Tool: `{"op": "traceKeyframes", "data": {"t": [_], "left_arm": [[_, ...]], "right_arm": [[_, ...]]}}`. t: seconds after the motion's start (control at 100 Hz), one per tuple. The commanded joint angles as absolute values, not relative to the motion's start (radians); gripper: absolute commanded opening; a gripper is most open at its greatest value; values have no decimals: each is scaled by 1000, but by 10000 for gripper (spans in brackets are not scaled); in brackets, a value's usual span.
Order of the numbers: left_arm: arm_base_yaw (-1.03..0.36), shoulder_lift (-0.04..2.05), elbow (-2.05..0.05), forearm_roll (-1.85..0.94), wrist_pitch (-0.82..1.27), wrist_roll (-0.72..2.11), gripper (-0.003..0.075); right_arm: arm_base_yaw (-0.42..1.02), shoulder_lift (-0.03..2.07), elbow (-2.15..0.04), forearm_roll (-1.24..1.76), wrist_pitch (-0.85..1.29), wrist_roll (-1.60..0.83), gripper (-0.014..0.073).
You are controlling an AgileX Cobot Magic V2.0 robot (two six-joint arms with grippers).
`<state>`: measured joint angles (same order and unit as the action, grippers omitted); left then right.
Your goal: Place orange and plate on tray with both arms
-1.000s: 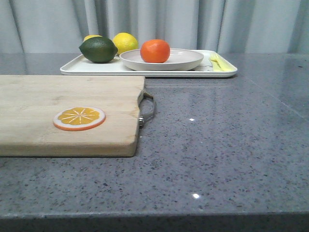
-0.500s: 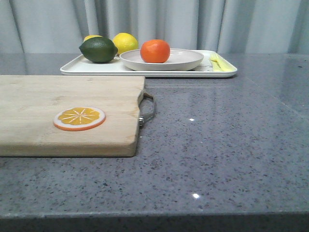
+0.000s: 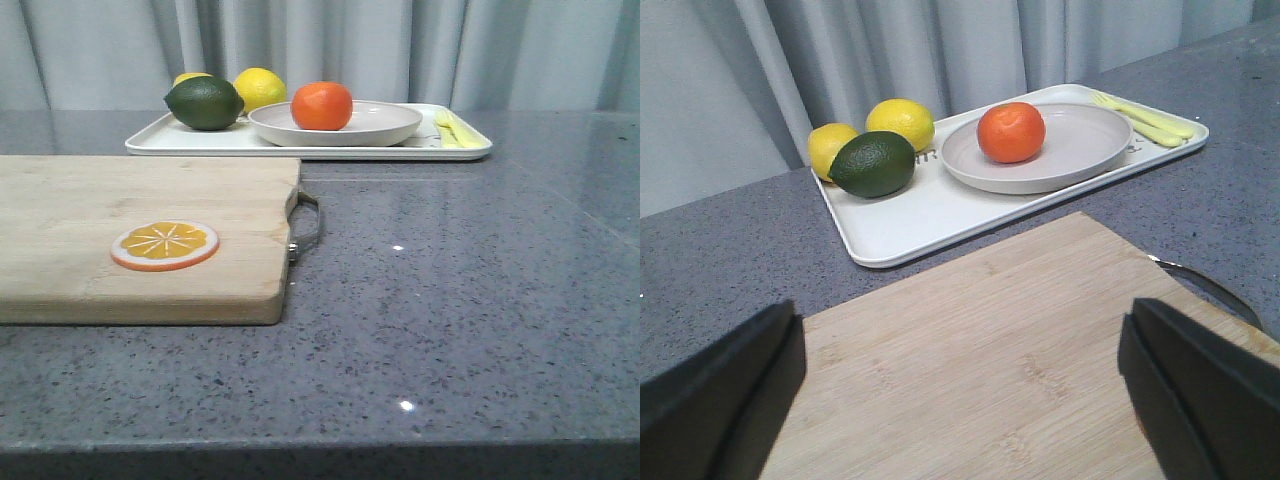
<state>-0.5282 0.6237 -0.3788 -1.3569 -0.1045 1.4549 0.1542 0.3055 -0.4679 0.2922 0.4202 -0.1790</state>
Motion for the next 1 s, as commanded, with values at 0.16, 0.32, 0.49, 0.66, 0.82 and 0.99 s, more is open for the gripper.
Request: {"op": "traceKeyframes", "data": {"t": [0.16,0.32,0.49,0.66,0.82,0.99], "left_arm": [[-527,625,-407,-1356,-127,1451,198],[-527,625,-407,-1354,-127,1451,-19],[-527,625,-407,-1354,-127,1451,-19],[-527,625,-407,-1354,-127,1451,-19],[-527,625,-407,-1354,-127,1451,-19],[-527,625,-407,-1354,-127,1451,-19]], "right_arm": [[148,313,-490,292,358,-187,61],[148,313,-490,292,358,-187,-63],[148,313,-490,292,359,-187,-67],[148,313,-490,292,359,-187,-67],[148,313,-490,292,359,-187,-67],[148,313,-490,292,359,-187,-67]]}}
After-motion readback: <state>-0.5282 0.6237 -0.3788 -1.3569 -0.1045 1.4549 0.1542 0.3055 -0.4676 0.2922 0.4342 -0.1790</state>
